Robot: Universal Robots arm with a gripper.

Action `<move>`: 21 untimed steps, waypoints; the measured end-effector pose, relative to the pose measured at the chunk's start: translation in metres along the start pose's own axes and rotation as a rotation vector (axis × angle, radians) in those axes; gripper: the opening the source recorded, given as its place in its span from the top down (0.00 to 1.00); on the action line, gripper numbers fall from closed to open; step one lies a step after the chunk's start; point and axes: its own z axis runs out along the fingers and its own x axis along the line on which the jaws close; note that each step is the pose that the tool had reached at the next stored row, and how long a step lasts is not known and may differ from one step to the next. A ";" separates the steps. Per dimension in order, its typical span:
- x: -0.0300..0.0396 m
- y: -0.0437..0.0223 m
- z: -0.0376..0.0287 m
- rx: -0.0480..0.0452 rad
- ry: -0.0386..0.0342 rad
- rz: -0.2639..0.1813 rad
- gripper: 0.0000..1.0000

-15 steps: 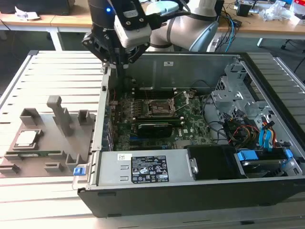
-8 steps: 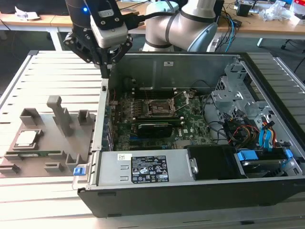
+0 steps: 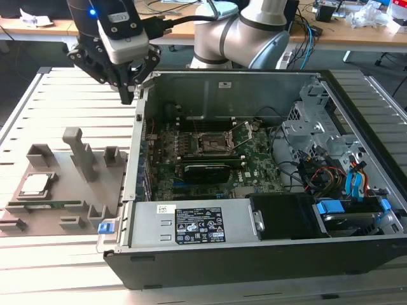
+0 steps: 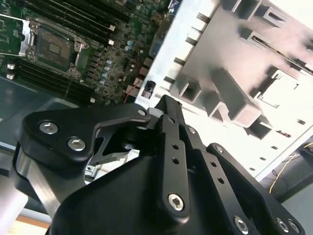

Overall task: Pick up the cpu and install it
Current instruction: 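Reach for the cpu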

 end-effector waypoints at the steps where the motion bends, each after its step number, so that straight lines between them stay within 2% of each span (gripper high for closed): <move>1: 0.0035 -0.0003 -0.0001 0.0001 -0.0001 0.000 0.89; 8: 0.0210 -0.0016 -0.0006 0.0006 -0.0005 0.000 0.89; 15: 0.0543 -0.0041 -0.0015 0.0004 -0.0020 0.000 0.89; 21: 0.0700 -0.0053 -0.0020 0.0004 -0.0023 0.000 0.89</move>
